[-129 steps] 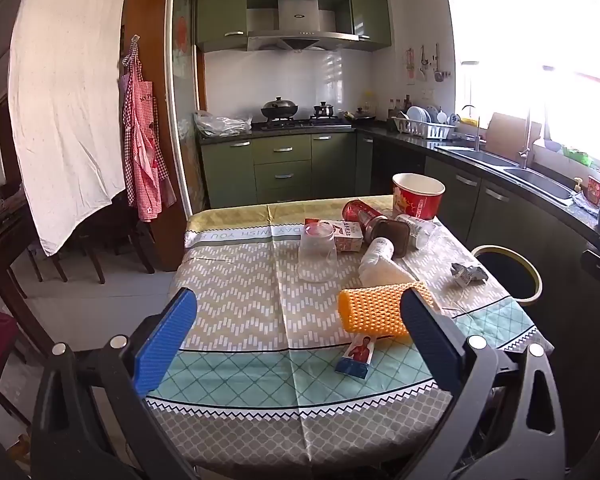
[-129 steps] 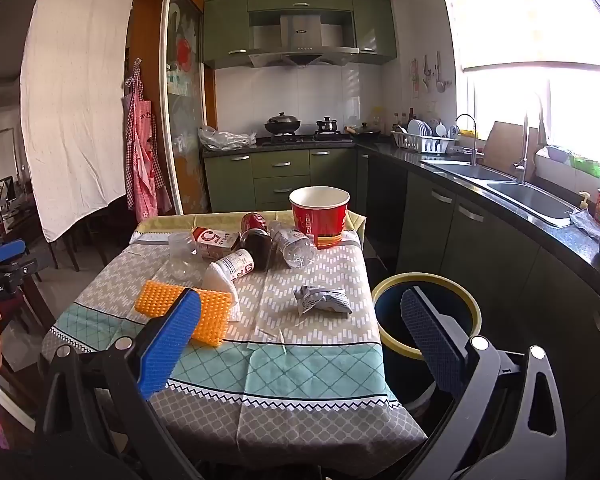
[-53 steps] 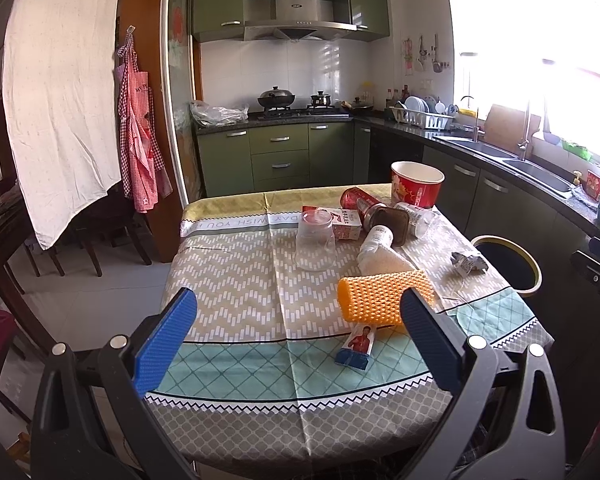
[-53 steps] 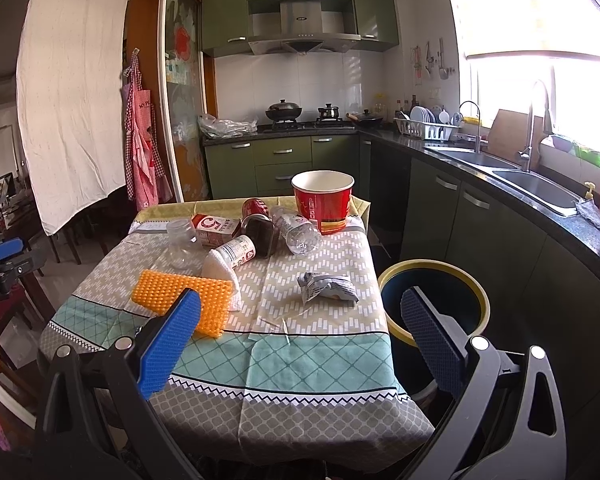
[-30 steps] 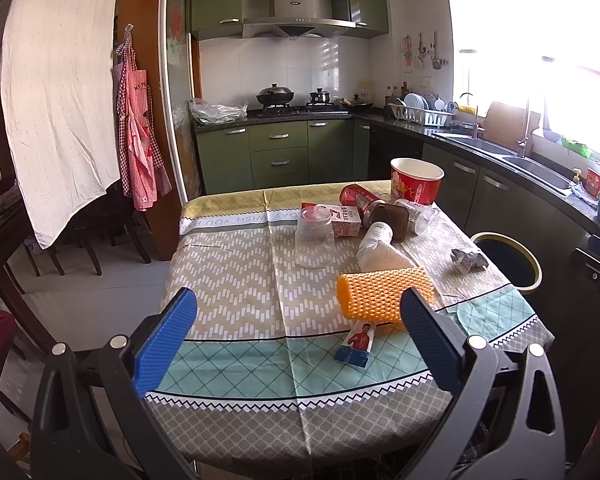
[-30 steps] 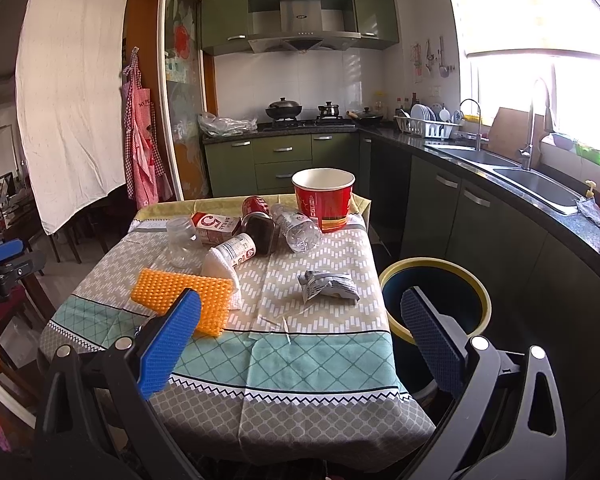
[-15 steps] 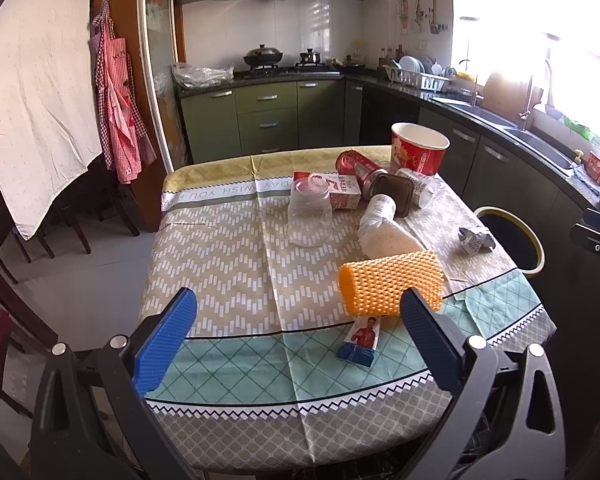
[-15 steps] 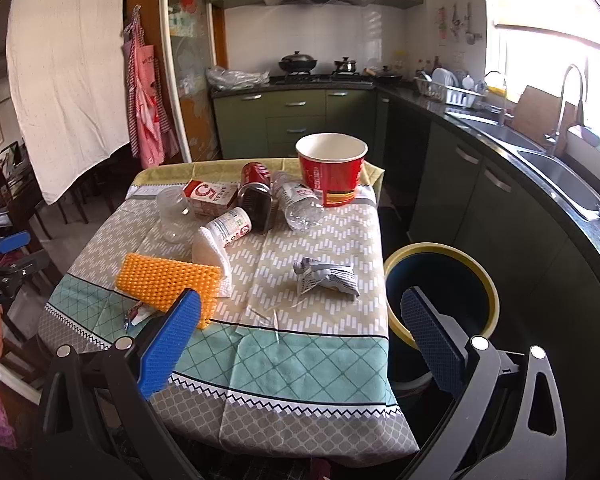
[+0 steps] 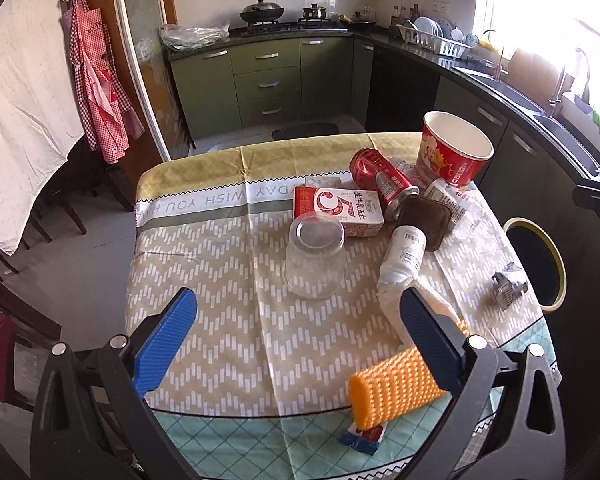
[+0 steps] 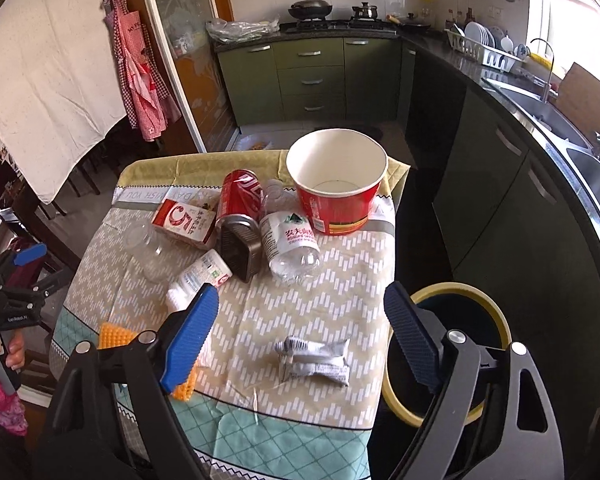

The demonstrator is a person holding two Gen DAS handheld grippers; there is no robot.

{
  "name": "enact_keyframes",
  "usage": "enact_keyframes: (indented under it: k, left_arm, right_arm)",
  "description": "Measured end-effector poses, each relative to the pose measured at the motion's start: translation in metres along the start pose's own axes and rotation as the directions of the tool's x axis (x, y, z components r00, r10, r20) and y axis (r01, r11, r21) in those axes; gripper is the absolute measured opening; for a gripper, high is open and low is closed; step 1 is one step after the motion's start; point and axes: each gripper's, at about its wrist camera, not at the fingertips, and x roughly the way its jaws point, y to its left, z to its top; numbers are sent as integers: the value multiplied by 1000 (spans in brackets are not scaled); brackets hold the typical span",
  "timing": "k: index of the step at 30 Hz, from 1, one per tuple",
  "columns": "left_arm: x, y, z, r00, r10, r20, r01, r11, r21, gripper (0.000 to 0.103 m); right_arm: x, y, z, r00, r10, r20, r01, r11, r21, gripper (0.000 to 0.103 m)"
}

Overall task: Collect trash
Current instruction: 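Reach the right gripper to the red paper cup and grasp its rim, then carry the red cup to the bin with the right gripper while the left gripper grasps the clear container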

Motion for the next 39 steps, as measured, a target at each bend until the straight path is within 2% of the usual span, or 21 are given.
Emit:
enact_keyframes:
  k: [1, 3, 6, 11, 15, 22, 25, 27, 39]
  left_arm:
    - [6, 0, 8, 1000, 0, -11, -1, 1000, -3, 97]
    - [16, -1, 20, 999, -5, -36, 5, 1000, -7, 97]
    - [30, -5, 34, 997, -9, -76, 9, 1000, -4, 97]
    - [54, -8, 45, 988, -31, -153, 32, 999, 5, 97]
    - [69, -8, 52, 984, -20, -176, 23, 1000, 16, 97]
    - [89, -16, 60, 977, -18, -210, 29, 998, 51, 97]
    - [95, -20, 60, 975, -20, -220, 35, 997, 63, 97]
    - [100, -20, 60, 974, -16, -227, 33, 997, 69, 97]
    - [127, -20, 67, 961, 29, -277, -5, 996, 85, 97]
  right_arm:
    - [7, -5, 12, 1000, 0, -15, 1, 1000, 10, 77]
    - [24, -17, 38, 999, -3, -44, 4, 999, 41, 65]
    - [53, -36, 73, 996, -12, -91, 20, 995, 93, 53]
    - [113, -63, 118, 980, -78, -181, 102, 986, 129, 43]
    - [157, -81, 141, 965, -115, -237, 152, 978, 146, 36]
    - [207, -94, 149, 940, -127, -317, 186, 969, 162, 29]
    - [223, -99, 147, 933, -108, -342, 178, 967, 180, 18]
    - [229, -101, 145, 932, -103, -349, 176, 967, 185, 7]
    - [227, -92, 141, 931, -119, -345, 184, 969, 162, 6]
